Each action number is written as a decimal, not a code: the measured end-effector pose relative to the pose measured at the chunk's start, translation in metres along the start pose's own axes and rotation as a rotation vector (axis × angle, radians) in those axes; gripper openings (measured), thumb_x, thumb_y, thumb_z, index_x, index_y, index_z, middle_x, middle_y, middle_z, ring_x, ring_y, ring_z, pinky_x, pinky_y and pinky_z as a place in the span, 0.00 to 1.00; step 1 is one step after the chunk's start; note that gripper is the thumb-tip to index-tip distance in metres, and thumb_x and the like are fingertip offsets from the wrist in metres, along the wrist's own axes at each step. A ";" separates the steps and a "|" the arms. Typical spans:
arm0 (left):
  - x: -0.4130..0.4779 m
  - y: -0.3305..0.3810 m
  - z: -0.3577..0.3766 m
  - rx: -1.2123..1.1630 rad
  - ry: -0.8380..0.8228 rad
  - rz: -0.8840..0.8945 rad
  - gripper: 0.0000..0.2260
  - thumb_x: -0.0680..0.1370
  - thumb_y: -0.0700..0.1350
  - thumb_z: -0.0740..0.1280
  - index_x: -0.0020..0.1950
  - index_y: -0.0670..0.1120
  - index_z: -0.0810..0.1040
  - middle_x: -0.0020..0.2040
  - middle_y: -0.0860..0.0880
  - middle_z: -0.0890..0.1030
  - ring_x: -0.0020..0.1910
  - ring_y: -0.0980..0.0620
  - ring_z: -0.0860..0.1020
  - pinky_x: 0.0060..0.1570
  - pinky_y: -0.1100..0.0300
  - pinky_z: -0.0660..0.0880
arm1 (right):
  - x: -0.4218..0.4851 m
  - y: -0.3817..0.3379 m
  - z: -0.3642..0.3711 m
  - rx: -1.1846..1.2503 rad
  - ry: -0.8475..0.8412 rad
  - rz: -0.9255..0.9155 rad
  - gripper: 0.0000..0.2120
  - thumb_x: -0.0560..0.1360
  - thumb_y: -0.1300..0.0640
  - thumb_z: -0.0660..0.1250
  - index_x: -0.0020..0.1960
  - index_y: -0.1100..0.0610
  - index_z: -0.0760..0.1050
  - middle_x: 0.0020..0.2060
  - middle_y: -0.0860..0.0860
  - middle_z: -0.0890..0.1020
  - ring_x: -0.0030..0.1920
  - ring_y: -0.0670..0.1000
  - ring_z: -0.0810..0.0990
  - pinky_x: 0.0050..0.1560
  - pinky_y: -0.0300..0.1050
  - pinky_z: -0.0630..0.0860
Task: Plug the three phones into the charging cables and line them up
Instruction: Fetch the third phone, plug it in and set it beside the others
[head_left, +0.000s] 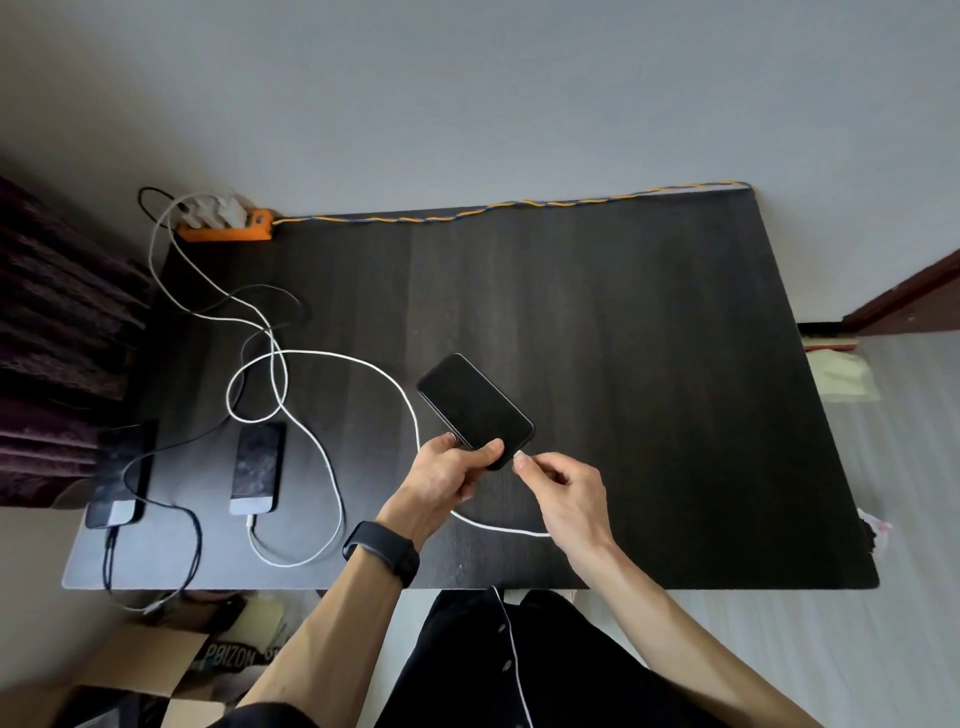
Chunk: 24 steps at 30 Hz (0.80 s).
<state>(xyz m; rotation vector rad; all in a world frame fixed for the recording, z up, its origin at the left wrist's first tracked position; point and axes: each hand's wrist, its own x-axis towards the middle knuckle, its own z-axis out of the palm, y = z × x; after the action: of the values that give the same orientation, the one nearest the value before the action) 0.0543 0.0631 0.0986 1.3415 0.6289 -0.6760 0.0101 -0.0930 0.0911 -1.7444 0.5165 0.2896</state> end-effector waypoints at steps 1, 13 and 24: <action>0.001 -0.001 -0.001 0.009 0.005 0.004 0.11 0.73 0.40 0.75 0.52 0.38 0.79 0.33 0.50 0.81 0.28 0.56 0.71 0.27 0.62 0.64 | 0.001 0.001 0.002 0.013 -0.001 0.009 0.11 0.75 0.47 0.72 0.39 0.54 0.84 0.32 0.48 0.83 0.34 0.45 0.78 0.40 0.47 0.75; 0.010 -0.001 -0.046 0.143 0.009 -0.017 0.09 0.73 0.40 0.75 0.50 0.39 0.80 0.32 0.50 0.80 0.28 0.56 0.71 0.29 0.60 0.62 | 0.002 0.003 0.039 -0.019 -0.152 0.092 0.10 0.76 0.48 0.71 0.40 0.51 0.86 0.35 0.44 0.86 0.36 0.40 0.80 0.43 0.42 0.75; 0.022 0.005 -0.155 0.268 0.149 -0.109 0.13 0.76 0.41 0.72 0.57 0.36 0.79 0.41 0.44 0.78 0.33 0.54 0.71 0.29 0.64 0.62 | 0.067 -0.013 0.104 -0.710 -0.522 0.004 0.19 0.82 0.41 0.55 0.62 0.50 0.77 0.57 0.48 0.82 0.54 0.52 0.81 0.57 0.48 0.75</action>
<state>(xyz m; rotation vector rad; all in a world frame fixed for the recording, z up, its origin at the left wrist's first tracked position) 0.0691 0.2161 0.0665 1.6259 0.7541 -0.7733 0.0828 -0.0024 0.0467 -2.2278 0.0201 0.9910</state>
